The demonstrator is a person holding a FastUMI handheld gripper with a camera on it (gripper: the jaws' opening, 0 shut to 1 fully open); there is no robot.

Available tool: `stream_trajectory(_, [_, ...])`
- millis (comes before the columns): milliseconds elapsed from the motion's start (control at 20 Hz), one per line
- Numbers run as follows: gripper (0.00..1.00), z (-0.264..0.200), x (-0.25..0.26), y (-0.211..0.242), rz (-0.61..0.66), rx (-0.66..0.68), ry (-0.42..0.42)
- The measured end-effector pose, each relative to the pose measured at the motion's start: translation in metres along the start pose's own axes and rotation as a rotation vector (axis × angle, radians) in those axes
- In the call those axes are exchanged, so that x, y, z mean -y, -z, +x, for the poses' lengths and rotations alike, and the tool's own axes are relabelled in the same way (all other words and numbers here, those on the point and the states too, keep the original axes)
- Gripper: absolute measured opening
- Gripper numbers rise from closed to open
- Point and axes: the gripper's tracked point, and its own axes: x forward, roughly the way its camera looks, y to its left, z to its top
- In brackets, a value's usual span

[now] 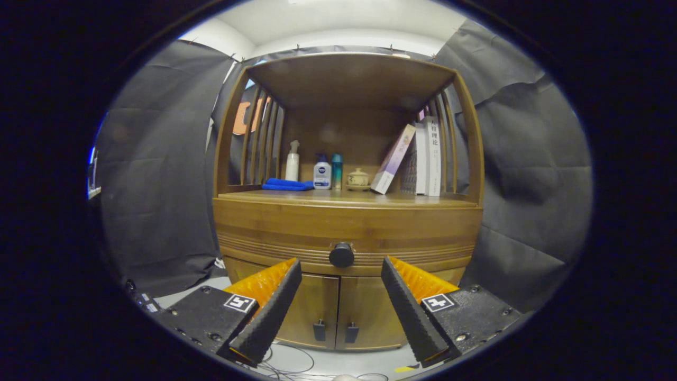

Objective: Pull open the drawer, take out the items inside it, and place them on the countertop above the cabinet.

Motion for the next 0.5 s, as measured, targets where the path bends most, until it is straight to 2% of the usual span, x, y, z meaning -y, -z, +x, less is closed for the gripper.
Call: stream_trajectory(500, [0.99,0.074,-0.021,0.01,-0.032,-0.018,-0.009])
